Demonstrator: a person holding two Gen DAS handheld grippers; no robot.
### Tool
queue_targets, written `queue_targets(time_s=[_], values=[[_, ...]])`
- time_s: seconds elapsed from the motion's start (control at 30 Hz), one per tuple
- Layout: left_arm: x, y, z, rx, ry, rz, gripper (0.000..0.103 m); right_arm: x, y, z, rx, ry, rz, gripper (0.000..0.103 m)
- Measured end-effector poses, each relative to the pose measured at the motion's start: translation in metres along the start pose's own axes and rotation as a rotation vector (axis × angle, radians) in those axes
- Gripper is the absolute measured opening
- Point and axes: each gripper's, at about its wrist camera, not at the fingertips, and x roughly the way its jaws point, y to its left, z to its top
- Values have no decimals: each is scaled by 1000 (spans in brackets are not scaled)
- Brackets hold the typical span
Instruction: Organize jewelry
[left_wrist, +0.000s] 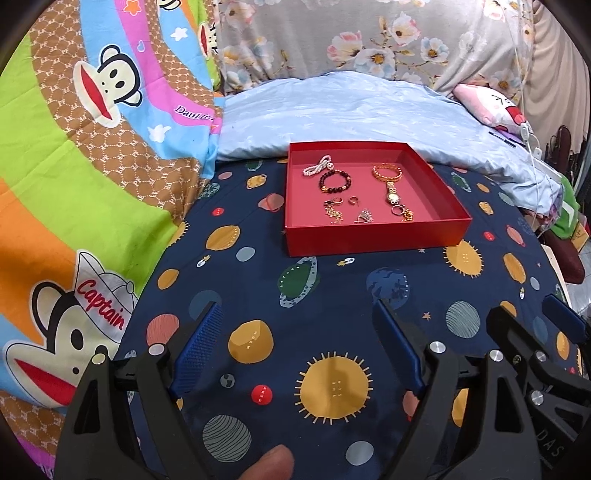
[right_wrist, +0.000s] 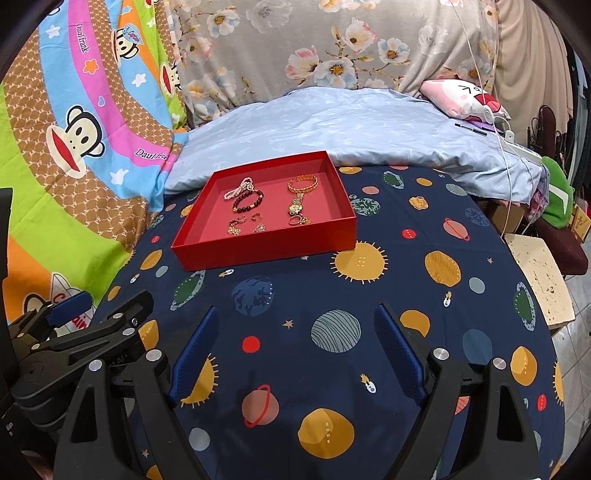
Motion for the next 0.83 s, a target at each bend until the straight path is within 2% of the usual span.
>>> queue_targets(time_s=[0.37, 0.57, 0.83], values=[[7, -4, 1, 1, 23, -1, 84, 5, 0, -1, 2, 2, -12, 85], [8, -2, 0, 17, 4, 30, 85, 8, 5, -3, -3, 13, -18, 85], [10, -2, 0, -4, 25, 14, 85, 9, 3, -6, 14, 15, -22, 85]])
